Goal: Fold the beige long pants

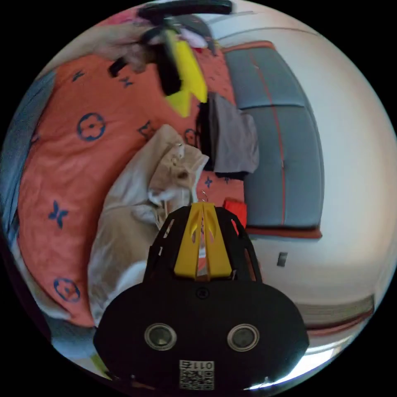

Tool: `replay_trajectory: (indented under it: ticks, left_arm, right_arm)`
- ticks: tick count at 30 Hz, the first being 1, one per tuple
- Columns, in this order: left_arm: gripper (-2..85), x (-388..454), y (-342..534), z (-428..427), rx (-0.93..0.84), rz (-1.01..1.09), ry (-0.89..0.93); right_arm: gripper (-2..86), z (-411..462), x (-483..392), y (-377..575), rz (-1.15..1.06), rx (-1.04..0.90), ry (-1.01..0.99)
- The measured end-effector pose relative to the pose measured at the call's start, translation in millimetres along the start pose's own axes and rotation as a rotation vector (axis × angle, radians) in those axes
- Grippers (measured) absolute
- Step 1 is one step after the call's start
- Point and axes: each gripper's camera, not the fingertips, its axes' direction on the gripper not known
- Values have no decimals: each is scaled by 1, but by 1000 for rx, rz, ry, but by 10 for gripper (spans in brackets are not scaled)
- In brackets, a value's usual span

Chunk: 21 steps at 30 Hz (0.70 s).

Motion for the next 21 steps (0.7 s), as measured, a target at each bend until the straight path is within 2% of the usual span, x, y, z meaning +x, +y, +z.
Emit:
replay_trajectory:
  ticks: [1,4,6,9,15,21]
  left_arm:
    - [212,1,0,1,-2,5,-23]
    - [201,-7,5,10,-38,-25,-49]
    - [196,-21,8,20,-92,-77,0]
    - [192,-32,11,28,-161,-94,25]
    - [189,-43,13,29,-248,-65,23]
    - [187,-61,12,8,-250,-86,59]
  right_arm:
    - [12,6,4,-2,25,-25,-2]
    - [17,42,36,-8,162,-91,-218]
    - [25,77,67,-12,328,-101,-478]
    - [43,123,90,-20,432,-116,-733]
    - [27,201,74,-39,330,-265,-847]
    - [25,212,60,-50,145,-246,-844]
